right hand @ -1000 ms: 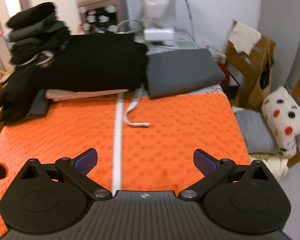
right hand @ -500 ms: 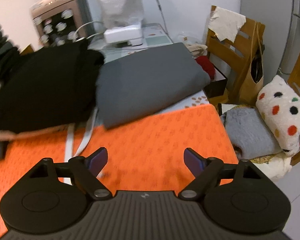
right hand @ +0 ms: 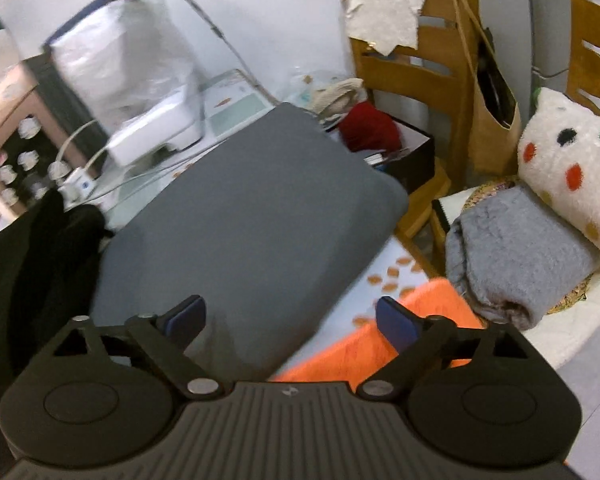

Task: Fold clothes
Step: 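Reach the right tool to the folded grey trousers and grasp them, then lift the grey trousers with the right tool and drop them onto the tablecloth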

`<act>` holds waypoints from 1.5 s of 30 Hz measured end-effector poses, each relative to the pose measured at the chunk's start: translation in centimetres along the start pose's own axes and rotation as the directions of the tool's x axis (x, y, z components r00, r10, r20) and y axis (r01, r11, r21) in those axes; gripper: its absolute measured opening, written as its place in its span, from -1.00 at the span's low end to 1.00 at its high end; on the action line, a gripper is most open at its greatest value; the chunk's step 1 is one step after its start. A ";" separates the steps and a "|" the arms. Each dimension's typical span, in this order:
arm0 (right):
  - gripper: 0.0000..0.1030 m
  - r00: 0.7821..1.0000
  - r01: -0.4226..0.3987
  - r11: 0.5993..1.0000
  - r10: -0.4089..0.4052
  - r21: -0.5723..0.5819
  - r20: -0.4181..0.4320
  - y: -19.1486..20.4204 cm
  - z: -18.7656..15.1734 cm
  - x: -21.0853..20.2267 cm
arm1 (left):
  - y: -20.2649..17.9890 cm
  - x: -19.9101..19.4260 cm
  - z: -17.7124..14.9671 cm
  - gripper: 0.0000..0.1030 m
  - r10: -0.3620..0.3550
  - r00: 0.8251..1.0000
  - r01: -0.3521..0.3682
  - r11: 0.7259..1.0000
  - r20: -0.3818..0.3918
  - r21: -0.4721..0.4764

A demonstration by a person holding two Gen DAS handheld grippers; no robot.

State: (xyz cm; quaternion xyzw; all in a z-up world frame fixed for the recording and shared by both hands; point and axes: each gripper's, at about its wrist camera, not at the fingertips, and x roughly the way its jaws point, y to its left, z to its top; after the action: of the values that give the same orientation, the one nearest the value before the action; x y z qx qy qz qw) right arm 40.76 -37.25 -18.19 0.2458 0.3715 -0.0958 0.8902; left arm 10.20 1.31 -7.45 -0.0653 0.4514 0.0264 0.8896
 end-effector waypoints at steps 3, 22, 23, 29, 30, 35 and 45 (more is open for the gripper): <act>0.92 1.000 0.019 1.000 -0.019 0.002 0.001 -0.1 0.7 1.7 | -0.2 0.2 0.0 0.89 -0.006 1.000 0.006 1.000 -0.004 0.008; -0.82 0.948 -0.218 0.964 0.246 -0.153 0.204 0.9 3.9 -6.5 | -1.3 0.6 1.1 0.83 -0.087 0.995 0.084 0.994 0.041 0.065; -0.84 0.939 -0.227 0.959 0.262 -0.170 0.223 1.1 4.0 -8.1 | -1.3 0.4 1.1 0.83 -0.089 0.995 0.085 0.994 0.049 0.069; -0.86 0.900 -0.238 0.917 0.331 -0.319 0.282 1.7 3.9 -18.5 | -0.8 -1.2 0.8 0.83 -0.098 0.991 0.092 0.994 0.096 0.060; -0.87 0.896 -0.235 0.906 0.342 -0.351 0.283 1.9 3.7 -20.4 | -0.7 -1.5 0.8 0.83 -0.099 0.990 0.094 0.994 0.103 0.056; -0.87 0.889 -0.231 0.825 0.394 -0.516 0.232 3.4 0.6 -29.0 | 0.3 -3.4 0.1 0.83 -0.106 0.983 0.102 0.994 0.153 0.035; -0.87 0.866 -0.429 0.628 0.490 -0.649 -0.098 10.5 -11.6 -32.3 | 4.3 -7.4 -3.0 0.83 -0.027 0.976 0.039 0.998 0.218 -0.052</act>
State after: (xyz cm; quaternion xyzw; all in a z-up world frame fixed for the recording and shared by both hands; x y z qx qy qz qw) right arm 14.54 -22.66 1.56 0.0027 0.2665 0.2589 0.9284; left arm 2.97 5.26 -3.69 -0.0943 0.3495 0.0313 0.9317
